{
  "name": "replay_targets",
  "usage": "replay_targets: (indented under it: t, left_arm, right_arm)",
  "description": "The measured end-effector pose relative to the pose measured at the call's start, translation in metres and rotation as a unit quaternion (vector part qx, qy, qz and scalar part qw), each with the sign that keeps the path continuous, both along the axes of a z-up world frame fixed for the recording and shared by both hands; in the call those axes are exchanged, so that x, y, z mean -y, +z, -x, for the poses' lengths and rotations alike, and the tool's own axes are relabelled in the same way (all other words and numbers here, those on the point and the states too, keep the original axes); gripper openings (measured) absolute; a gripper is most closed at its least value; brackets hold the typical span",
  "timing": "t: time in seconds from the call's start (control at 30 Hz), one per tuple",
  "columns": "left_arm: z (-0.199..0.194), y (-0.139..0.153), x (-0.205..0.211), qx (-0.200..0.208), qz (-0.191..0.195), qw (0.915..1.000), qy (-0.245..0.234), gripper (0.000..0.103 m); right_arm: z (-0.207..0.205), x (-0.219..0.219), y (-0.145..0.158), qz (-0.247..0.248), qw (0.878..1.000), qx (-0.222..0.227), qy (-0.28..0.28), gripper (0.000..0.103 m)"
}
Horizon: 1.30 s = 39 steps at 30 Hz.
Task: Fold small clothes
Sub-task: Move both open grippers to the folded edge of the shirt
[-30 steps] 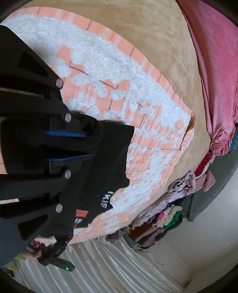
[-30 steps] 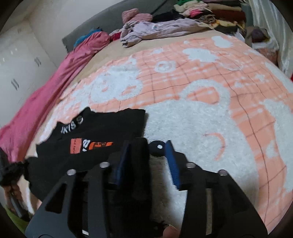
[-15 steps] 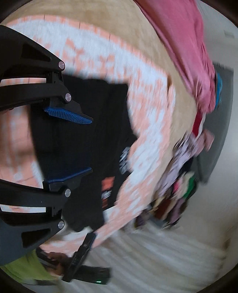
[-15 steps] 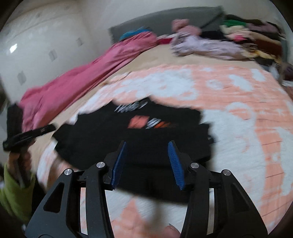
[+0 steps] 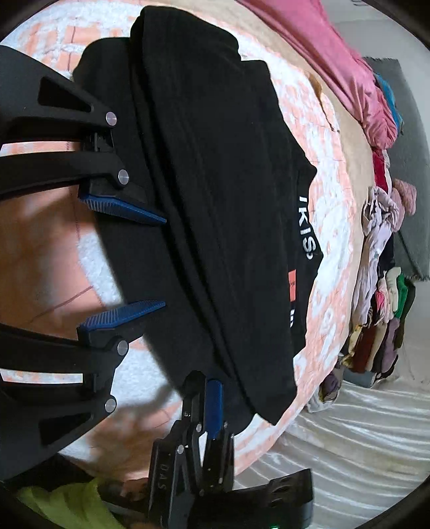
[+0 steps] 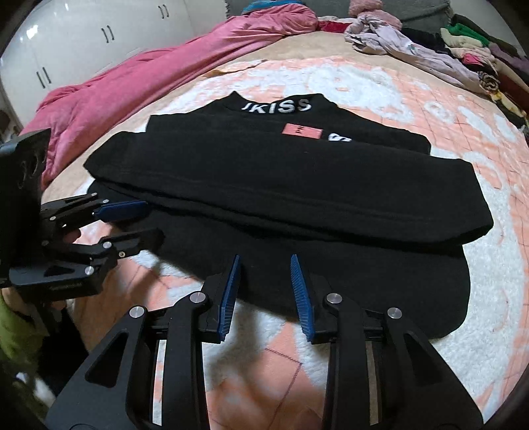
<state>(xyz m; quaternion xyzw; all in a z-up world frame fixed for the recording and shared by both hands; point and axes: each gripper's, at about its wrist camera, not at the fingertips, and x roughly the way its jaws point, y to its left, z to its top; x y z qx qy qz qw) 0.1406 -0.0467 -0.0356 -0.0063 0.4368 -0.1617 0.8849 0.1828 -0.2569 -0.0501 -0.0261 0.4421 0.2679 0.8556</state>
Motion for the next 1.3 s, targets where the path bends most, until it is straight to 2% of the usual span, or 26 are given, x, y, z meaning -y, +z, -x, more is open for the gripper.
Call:
replay_targets:
  t: [0.43, 0.67, 0.93, 1.03, 1.13, 1.17, 1.3]
  left_arm:
    - [-0.006, 0.022, -0.006, 0.063, -0.017, 0.9977, 0.019, 0.046]
    - [-0.034, 0.035, -0.026, 0.083, -0.027, 0.9946, 0.057, 0.046]
    - [-0.075, 0.029, -0.064, 0.058, 0.002, 0.9931, 0.102, 0.046]
    - [-0.075, 0.036, -0.072, 0.059, 0.034, 0.9911, 0.114, 0.046]
    - [-0.059, 0.051, -0.062, 0.079, 0.039, 0.9919, 0.092, 0.048]
    - [-0.053, 0.056, -0.057, 0.085, 0.047, 0.9922, 0.079, 0.052]
    - [-0.025, 0.067, -0.022, 0.102, 0.063, 0.9928, 0.002, 0.052]
  right_arm:
    - [-0.013, -0.002, 0.006, 0.014, 0.998, 0.049, -0.03, 0.024]
    - [-0.04, -0.002, 0.022, 0.022, 0.995, 0.079, -0.05, 0.026]
    - [-0.074, 0.011, 0.038, 0.005, 0.991, 0.103, -0.08, 0.031]
    - [-0.089, 0.021, 0.04, -0.006, 0.99, 0.103, -0.1, 0.033]
    - [-0.103, 0.028, 0.037, -0.017, 0.989, 0.094, -0.111, 0.033]
    - [-0.108, 0.029, 0.035, -0.019, 0.989, 0.092, -0.114, 0.033]
    - [-0.117, 0.034, 0.025, -0.024, 0.988, 0.078, -0.127, 0.034]
